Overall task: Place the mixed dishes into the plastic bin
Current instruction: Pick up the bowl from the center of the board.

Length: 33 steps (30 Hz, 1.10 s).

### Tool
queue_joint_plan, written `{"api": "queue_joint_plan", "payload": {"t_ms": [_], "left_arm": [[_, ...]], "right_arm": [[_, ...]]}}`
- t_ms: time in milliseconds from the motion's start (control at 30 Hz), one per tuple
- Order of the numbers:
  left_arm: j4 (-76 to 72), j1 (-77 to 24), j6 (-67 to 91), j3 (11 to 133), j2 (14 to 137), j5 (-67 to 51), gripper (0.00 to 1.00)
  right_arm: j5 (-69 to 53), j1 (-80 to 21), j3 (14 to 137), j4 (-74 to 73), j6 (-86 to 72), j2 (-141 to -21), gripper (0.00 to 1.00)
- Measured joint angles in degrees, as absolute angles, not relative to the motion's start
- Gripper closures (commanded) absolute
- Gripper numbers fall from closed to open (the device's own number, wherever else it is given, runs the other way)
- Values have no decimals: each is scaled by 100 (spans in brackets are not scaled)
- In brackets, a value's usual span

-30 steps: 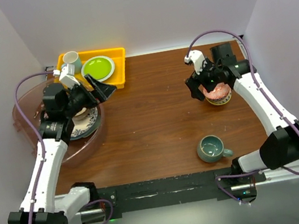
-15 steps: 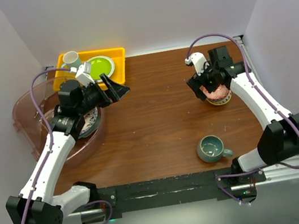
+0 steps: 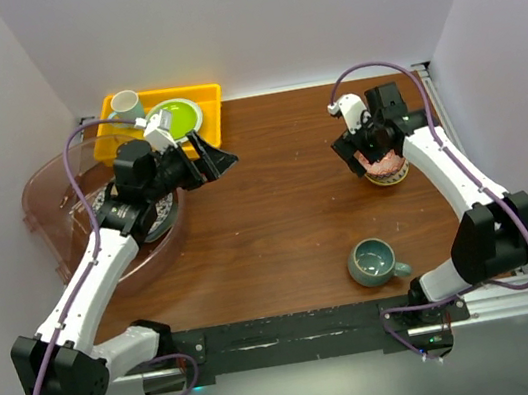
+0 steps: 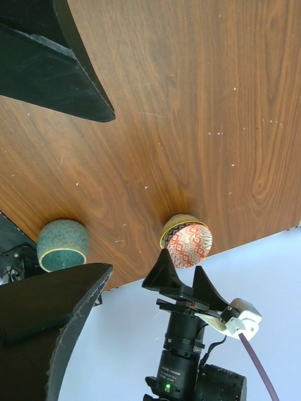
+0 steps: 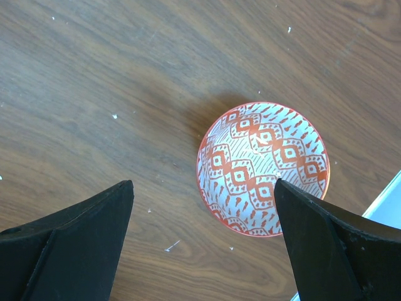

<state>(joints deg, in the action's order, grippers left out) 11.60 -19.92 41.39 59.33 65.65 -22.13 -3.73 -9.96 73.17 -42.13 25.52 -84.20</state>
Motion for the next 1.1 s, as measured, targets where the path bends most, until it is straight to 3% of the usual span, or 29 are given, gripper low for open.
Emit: {"api": "queue_joint_plan", "payload": {"t_ms": [800, 1100], "left_arm": [[1164, -2082, 4136, 5933, 6628, -2119, 0], [1166, -2084, 4136, 5933, 6632, -2115, 0]], "right_arm": [[-196, -982, 7262, -4226, 3402, -8711, 2], [-49, -982, 7271, -4283, 3625, -9539, 24]]}}
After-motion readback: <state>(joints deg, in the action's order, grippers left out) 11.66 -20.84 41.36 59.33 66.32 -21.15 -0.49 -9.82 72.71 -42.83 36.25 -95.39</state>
